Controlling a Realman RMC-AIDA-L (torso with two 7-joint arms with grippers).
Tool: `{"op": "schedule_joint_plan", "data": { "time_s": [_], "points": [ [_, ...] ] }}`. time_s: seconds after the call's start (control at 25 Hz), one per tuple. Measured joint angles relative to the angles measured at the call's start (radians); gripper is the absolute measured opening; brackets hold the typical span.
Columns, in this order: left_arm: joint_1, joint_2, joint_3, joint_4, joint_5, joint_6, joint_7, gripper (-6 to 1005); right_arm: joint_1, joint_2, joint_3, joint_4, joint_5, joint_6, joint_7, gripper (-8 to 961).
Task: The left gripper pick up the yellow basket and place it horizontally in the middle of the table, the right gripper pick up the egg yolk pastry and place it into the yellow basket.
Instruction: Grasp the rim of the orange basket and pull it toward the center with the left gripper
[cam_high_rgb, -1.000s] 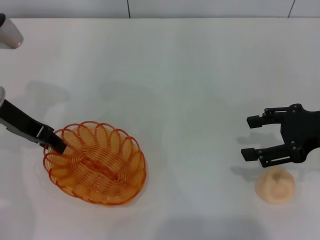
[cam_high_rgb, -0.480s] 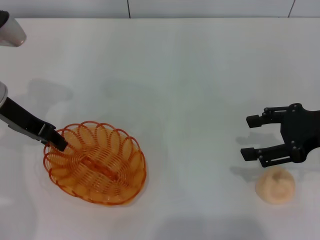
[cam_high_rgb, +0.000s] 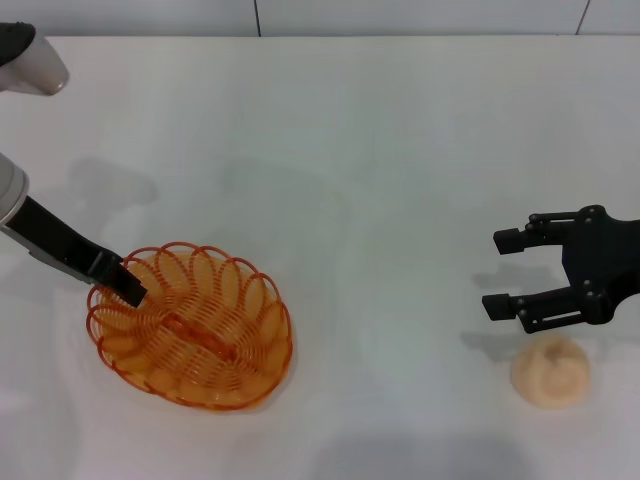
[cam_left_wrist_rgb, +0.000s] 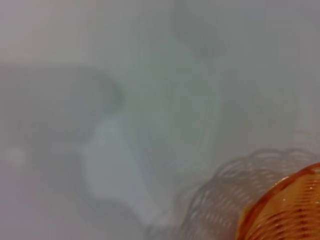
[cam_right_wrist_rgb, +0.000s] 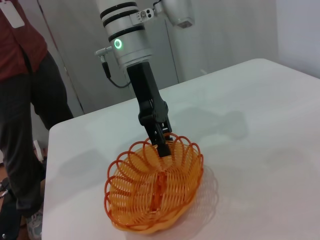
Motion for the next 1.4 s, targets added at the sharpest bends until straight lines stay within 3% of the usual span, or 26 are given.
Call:
{"op": "schedule_joint_plan", "data": {
  "time_s": [0.2, 0.88, 1.24, 1.4],
  "points": [
    [-0.002, -0.002, 0.012, 0.000, 0.001, 0.004, 0.002, 372, 0.001, 0.000, 0.002, 0.000, 0.000, 0.000, 0.000, 816],
    [-0.016, -0.002, 0.041, -0.010, -0.001, 0.007, 0.022, 182, -0.001, 0.000, 0.003, 0.001, 0.000, 0.005, 0.001, 816],
    [-0.030, 0.001, 0.034, -0.001, -0.010, 0.019, 0.026, 104, -0.001, 0.000, 0.004, 0.003, 0.000, 0.007, 0.001, 816],
    [-0.035, 0.012, 0.029, 0.003, -0.074, 0.031, 0.012, 100, -0.001, 0.000, 0.005, 0.005, 0.000, 0.010, -0.001, 816]
  ]
}}
